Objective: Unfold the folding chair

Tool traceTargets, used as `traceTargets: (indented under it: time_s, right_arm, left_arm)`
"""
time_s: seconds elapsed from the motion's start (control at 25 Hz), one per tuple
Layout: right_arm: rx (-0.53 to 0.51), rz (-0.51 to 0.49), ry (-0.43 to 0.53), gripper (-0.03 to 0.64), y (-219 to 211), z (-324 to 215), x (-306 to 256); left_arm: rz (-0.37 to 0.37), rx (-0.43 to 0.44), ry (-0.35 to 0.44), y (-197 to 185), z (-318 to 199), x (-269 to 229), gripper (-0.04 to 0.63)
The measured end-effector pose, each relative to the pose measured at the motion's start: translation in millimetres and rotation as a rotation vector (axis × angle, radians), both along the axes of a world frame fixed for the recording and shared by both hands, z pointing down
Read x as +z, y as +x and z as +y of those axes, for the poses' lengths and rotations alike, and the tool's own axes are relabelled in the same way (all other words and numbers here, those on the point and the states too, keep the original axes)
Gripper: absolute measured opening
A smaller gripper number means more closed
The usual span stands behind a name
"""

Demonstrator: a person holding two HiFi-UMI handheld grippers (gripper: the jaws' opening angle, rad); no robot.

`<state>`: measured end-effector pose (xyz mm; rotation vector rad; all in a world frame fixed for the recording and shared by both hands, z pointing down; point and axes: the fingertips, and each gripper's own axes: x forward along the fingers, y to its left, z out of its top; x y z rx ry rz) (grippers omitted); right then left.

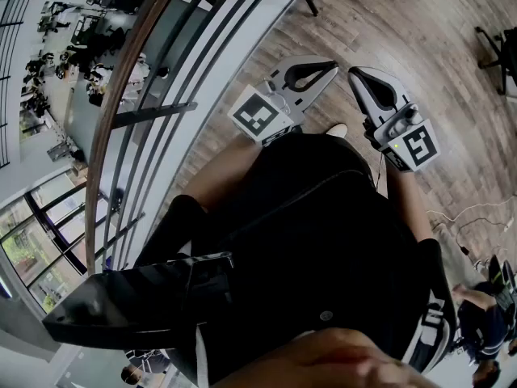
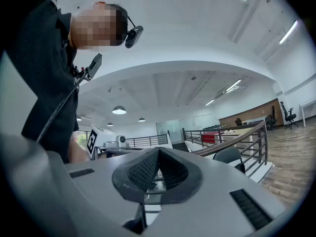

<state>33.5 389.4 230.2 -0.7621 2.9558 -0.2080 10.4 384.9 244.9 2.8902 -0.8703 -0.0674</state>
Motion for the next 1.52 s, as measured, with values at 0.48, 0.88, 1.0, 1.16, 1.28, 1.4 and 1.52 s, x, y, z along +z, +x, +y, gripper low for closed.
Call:
traceTargets:
  time_s: [0.48, 0.88, 1.0, 1.16, 1.28, 1.4, 1.52]
  right_arm:
    - [-0.005, -0.009, 0.017, 0.006, 4, 1, -6]
    - [-0.031, -0.025, 0.042, 0.006, 15, 7, -11]
    - [-0.018, 0.005, 0.062, 0.006, 27, 9, -9]
    - [-0.027, 0.001, 0.042, 0.006, 49, 8, 1]
    - [-0.049, -0.005, 0.034, 0.006, 60, 7, 2]
    - [-0.080, -0.016, 0.031, 0.006, 68, 5, 1]
    - [-0.110, -0.029, 0.021, 0.006, 67, 3, 4]
  left_arm:
    - [-0.012, 0.016, 0.015, 5, 3, 1, 0.003]
    - [-0.019, 0.000, 0.009, 16, 4, -1, 0.003]
    - [-0.025, -0.016, -0.012, 30, 3, 5, 0.003]
    - [-0.015, -0.038, -0.035, 50, 4, 15, 0.003]
    - [0.006, -0.070, -0.042, 57, 1, 14, 0.003]
    - [0.016, -0.111, -0.043, 63, -3, 12, 0.005]
    - [0.017, -0.138, -0.042, 63, -5, 9, 0.005]
